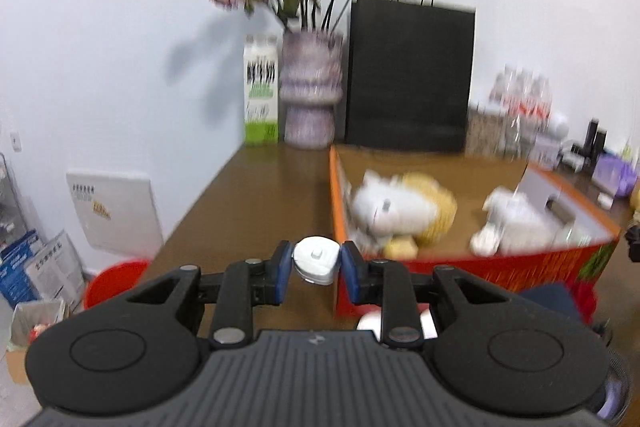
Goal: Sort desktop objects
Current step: 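Carry the cap and cable over the box and open both tools inside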
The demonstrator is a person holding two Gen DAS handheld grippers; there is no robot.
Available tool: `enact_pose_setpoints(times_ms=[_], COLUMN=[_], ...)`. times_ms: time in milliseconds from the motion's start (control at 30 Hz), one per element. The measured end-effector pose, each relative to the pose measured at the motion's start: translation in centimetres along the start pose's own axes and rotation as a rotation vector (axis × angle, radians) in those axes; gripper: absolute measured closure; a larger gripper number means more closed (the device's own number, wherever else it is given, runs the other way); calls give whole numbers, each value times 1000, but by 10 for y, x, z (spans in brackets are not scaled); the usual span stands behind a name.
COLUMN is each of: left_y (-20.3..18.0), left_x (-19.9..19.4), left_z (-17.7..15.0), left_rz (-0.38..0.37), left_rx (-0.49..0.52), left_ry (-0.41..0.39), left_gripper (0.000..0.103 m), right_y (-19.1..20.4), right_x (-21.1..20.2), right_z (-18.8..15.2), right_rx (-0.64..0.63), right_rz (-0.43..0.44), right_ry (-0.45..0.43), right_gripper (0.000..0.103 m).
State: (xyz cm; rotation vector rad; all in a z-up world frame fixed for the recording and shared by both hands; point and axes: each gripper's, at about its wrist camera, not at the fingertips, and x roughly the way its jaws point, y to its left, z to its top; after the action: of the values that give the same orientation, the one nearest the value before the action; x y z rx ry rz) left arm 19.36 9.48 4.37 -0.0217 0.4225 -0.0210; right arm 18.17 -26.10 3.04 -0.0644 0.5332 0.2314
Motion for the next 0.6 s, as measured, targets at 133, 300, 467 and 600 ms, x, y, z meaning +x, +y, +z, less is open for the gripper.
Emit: enact_pose_setpoints(times_ms=[133,300,467,600], left_y=[-12,-37,-67,-87], left_x=[1,16,53,88], left_z=[23,45,62,56], left_rz=[-29,-85,-128,-107], left_rx=[-7,-17,-44,-26], left_ry=[-65,-105,-99,-76], left_gripper=[76,76,75,75], right_y=[1,6,5,0], right_x=[-1,21,60,93], right_z=[24,57,83,83], right_rx=[-4,15,61,96], right_rz=[7,21,-13,-68], right_ry=[-62,-116,-149,-147], right_gripper=[61,61,61,61])
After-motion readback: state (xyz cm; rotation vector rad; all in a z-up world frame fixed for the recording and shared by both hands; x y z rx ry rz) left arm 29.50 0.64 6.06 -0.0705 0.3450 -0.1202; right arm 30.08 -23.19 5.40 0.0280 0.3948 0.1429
